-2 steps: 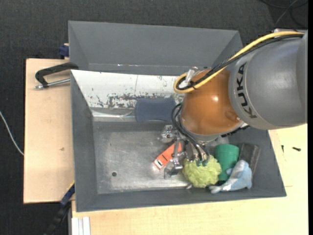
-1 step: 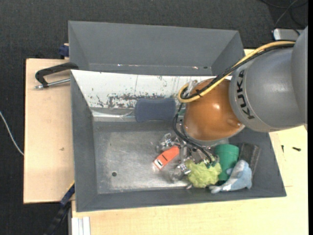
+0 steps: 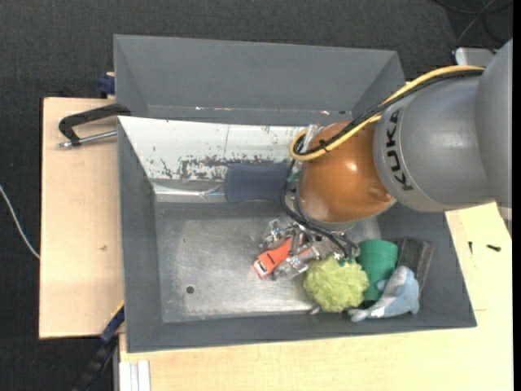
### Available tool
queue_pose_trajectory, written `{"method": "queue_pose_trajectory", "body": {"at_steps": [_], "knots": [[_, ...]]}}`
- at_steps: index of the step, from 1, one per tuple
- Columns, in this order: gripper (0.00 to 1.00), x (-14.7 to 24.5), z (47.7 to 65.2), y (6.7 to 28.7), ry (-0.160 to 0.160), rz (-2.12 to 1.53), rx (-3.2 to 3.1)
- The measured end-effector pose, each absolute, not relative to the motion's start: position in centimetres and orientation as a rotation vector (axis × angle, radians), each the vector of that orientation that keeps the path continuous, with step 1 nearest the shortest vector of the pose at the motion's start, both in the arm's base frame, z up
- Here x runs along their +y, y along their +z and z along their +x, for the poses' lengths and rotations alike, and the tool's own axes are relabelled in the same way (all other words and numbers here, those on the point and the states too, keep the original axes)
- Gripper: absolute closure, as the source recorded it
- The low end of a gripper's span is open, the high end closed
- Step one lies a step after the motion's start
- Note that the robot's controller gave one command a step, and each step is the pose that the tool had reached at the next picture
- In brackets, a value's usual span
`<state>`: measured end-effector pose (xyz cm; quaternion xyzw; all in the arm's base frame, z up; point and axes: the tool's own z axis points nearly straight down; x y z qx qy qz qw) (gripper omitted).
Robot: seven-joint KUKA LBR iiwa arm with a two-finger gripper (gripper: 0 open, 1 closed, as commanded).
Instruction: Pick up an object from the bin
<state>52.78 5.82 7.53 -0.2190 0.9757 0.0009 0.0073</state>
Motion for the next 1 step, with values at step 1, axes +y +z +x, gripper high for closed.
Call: {"method": "queue_pose_trajectory", "body": {"at_steps": [1], "knots": [[1.0,5.82,52.79,7.53,0.003,-0.685,3.051]]}}
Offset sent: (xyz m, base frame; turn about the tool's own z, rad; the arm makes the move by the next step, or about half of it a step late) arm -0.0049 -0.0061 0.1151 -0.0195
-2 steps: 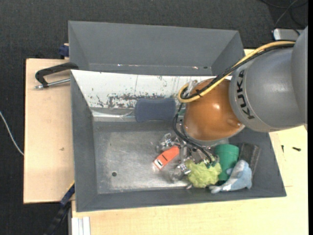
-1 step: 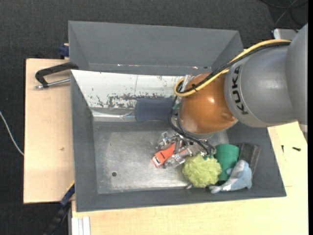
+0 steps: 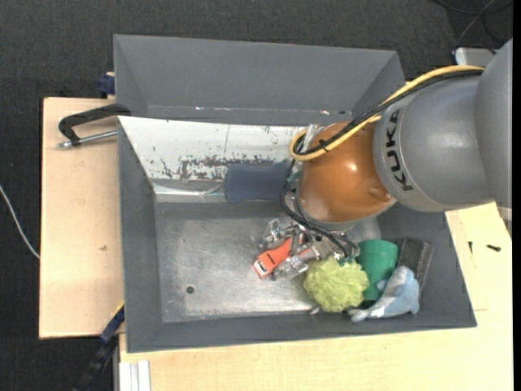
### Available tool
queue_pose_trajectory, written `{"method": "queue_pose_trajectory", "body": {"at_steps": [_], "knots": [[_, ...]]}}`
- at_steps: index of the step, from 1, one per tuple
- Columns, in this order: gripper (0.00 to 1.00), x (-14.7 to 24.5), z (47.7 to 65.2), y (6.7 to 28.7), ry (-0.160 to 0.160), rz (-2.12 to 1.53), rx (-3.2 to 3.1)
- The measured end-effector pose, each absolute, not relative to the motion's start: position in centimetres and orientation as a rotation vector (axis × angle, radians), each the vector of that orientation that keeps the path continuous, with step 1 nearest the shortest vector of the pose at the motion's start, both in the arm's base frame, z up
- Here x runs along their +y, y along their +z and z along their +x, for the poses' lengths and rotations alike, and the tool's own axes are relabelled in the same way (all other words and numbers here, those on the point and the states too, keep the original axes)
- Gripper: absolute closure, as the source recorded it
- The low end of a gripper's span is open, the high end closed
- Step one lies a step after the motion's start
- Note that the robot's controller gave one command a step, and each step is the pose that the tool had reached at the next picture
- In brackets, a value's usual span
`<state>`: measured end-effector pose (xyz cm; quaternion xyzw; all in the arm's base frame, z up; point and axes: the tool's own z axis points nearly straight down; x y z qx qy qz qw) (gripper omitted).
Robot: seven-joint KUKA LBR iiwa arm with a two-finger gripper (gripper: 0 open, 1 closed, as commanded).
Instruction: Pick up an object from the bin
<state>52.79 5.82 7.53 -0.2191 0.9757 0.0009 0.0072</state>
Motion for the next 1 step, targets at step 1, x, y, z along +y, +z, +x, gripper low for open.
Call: {"method": "queue_pose_trajectory", "body": {"at_steps": [1], "knots": [[1.0,5.79,52.68,7.69,0.003,-0.688,3.054]]}}
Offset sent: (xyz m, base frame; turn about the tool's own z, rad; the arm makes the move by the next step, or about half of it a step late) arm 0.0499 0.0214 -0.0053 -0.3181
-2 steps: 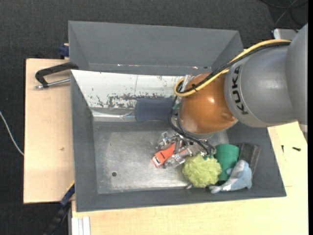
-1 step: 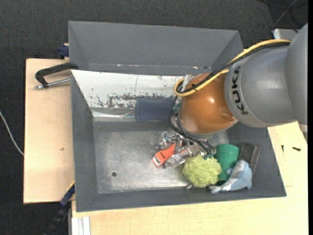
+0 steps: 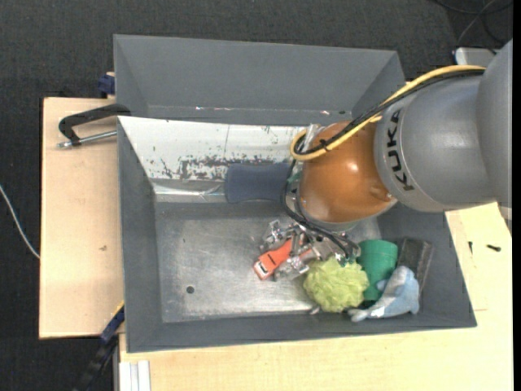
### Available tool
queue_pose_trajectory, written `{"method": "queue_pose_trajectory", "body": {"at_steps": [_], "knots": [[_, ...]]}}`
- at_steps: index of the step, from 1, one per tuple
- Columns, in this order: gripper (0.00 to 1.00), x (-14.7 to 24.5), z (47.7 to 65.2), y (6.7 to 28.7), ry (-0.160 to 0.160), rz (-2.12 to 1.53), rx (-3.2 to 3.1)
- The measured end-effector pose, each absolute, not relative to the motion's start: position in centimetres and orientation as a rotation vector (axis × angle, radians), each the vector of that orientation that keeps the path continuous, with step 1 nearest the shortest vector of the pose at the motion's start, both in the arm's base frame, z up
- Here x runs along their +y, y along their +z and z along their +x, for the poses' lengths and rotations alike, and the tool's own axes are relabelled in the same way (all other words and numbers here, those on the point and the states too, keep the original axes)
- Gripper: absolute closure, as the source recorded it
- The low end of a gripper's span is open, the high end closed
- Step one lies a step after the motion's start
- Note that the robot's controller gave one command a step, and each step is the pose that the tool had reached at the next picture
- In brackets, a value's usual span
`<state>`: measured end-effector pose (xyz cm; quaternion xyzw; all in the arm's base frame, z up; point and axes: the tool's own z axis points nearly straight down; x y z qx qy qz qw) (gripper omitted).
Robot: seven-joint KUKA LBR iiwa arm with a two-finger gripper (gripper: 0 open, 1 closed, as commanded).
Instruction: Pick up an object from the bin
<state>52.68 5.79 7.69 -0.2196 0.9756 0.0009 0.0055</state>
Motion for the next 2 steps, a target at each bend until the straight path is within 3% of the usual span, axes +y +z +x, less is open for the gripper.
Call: {"method": "queue_pose_trajectory", "body": {"at_steps": [1,2], "knots": [[1.0,6.8,55.1,11.1,-0.002,-0.897,2.998],[1.0,6.0,50.2,21.2,0.002,-0.916,3.002]]}}
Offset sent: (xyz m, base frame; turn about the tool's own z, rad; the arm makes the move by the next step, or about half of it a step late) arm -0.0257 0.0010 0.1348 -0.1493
